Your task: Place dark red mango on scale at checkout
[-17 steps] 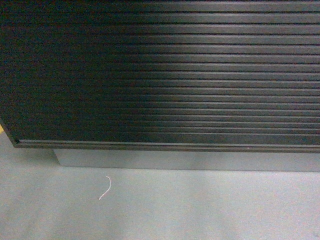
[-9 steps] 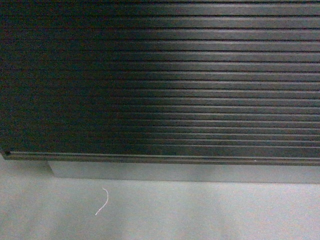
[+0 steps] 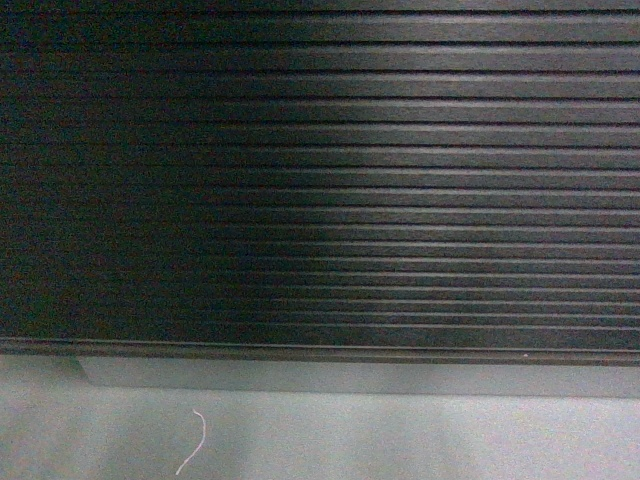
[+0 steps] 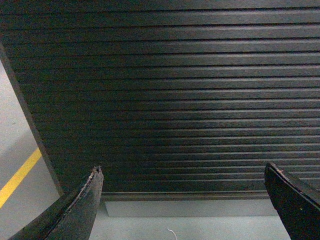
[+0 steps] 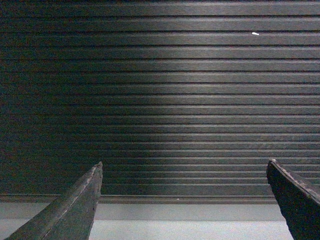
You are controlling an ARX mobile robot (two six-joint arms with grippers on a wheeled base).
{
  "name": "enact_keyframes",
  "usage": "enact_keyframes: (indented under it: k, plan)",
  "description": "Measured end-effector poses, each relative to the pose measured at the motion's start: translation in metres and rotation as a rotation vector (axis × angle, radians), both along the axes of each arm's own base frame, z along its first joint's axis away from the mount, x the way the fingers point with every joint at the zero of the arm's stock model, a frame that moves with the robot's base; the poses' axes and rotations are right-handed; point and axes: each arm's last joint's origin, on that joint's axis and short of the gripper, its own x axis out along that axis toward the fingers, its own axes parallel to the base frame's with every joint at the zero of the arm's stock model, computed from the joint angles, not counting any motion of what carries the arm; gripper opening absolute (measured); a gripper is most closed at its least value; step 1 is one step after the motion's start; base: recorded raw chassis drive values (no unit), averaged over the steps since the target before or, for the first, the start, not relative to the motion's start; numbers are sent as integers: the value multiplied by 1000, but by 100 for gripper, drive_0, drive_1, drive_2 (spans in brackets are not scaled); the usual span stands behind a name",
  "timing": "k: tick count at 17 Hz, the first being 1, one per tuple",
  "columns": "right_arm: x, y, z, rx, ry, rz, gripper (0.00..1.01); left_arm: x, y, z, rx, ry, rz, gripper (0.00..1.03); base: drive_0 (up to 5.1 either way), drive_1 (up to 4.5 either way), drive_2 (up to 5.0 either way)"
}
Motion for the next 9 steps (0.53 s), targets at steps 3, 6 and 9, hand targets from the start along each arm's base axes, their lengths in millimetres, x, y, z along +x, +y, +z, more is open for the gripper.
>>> enact_keyframes:
  k: [3, 6, 9]
  plan:
    - [0, 0, 0, 0, 0, 0, 98, 0, 0, 0, 0, 0, 0, 98, 5, 214, -204]
    - [0, 0, 0, 0, 0, 0, 98, 0, 0, 0, 0, 0, 0, 98, 0, 210, -209]
    - [0, 0, 0, 0, 0, 0, 98, 0, 0, 0, 0, 0, 0, 98, 0, 209, -209]
